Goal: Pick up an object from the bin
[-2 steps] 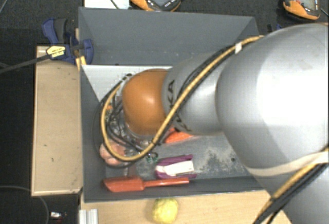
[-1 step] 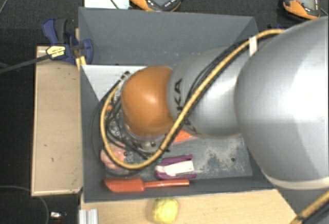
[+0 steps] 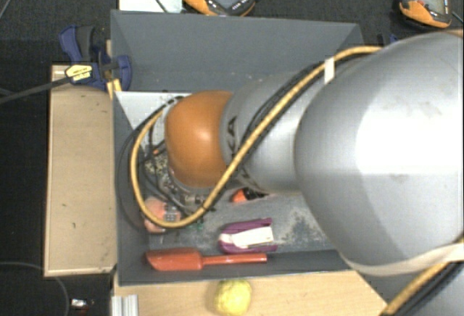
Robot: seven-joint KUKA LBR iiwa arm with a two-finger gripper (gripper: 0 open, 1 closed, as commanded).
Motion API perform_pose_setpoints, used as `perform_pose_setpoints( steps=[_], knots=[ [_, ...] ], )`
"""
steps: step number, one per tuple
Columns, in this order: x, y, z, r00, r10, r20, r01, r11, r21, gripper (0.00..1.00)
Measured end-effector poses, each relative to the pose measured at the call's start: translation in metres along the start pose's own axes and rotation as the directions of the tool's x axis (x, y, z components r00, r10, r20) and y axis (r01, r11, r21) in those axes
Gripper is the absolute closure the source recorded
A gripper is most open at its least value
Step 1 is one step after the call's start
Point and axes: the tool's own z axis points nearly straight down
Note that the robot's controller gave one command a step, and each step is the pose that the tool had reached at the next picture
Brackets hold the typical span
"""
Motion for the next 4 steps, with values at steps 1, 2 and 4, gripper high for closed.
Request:
perform_pose_setpoints(
  steps=[1,2,4],
  knots=[
    [-0.015,0.003,0.03,0.961,-0.278,0.013,0.278,0.961,0.0,0.0],
    [-0.01,-0.003,0.03,1.0,0.027,-0.001,-0.027,1.0,0.0,1.0],
    [-0.007,-0.005,0.007,1.0,0.029,-0.009,-0.029,1.0,0.005,1.0]
  ],
)
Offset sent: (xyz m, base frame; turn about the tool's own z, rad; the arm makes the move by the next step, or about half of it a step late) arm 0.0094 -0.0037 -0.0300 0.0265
